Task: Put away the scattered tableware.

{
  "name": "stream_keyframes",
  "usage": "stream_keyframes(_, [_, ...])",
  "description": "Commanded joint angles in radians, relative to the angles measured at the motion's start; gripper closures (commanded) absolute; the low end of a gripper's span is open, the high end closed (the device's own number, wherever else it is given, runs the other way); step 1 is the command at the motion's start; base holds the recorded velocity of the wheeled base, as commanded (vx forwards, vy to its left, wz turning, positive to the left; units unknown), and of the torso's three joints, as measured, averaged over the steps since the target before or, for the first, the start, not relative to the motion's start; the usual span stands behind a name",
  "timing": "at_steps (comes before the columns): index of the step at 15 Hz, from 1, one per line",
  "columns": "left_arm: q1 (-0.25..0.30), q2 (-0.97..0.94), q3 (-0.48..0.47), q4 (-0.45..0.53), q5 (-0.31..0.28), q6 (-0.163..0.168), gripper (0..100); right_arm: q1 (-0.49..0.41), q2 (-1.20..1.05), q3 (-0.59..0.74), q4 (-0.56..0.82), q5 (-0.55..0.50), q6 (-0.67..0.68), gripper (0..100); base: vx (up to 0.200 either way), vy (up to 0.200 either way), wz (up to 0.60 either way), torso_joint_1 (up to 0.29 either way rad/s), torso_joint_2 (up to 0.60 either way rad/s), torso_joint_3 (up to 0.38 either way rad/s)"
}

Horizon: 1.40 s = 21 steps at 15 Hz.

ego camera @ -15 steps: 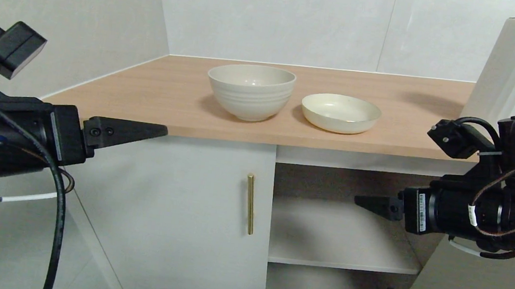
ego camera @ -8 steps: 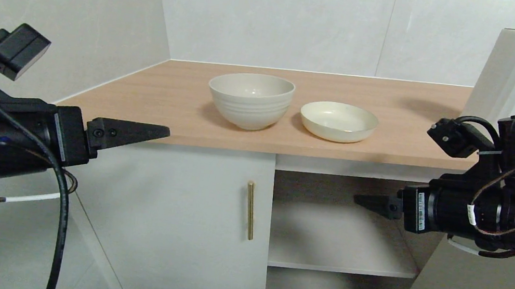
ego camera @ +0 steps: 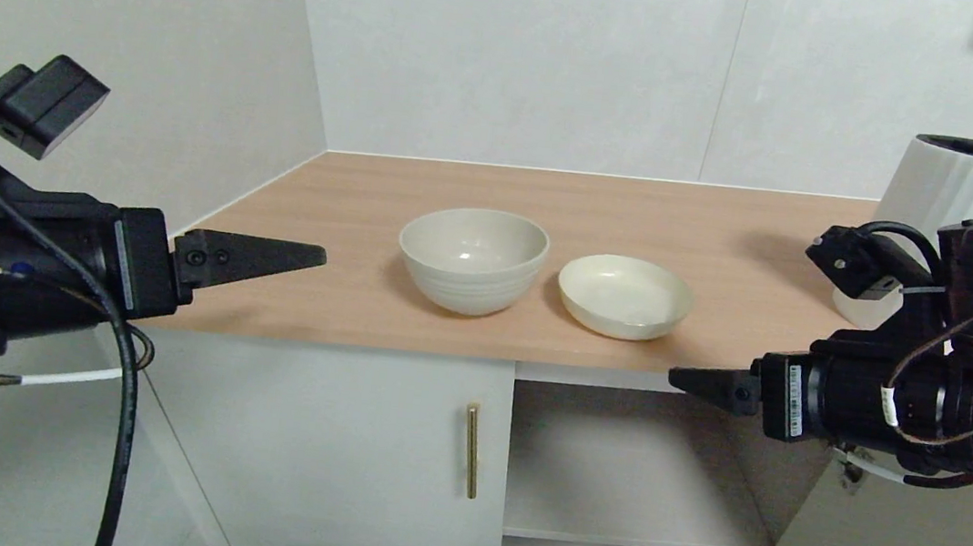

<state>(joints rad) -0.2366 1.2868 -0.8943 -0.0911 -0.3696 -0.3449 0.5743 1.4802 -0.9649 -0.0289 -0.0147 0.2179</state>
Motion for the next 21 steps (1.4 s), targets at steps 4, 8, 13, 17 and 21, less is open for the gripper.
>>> stream_keyframes(4, [-0.001,0.012,0.001,0.001,-0.002,0.0,0,0.001,0.008,-0.002,0.0,0.001,0.0,0,0.0,0.0,0.0,0.191,-0.47,-0.283])
stream_keyframes(8, [-0.027,0.025,0.0,0.001,-0.003,0.0,0,0.001,0.035,-0.002,-0.042,-0.001,0.0,0,0.0,0.0,0.0,0.184,-0.44,-0.254])
stream_keyframes(13, [-0.047,0.118,-0.095,0.027,-0.006,0.001,0,-0.011,0.158,-0.081,-0.157,-0.028,0.006,0,0.0,0.0,0.0,0.033,-0.07,-0.039])
stream_keyframes(17, [-0.047,0.227,-0.235,0.297,0.004,0.014,0,-0.025,0.249,-0.186,-0.098,-0.123,0.118,0,0.0,0.0,0.0,0.0,0.0,0.0])
stream_keyframes(21, [-0.081,0.371,-0.281,0.29,0.201,-0.065,0,-0.033,0.35,-0.25,-0.098,-0.232,0.19,0,0.0,0.0,0.0,0.0,0.0,0.0])
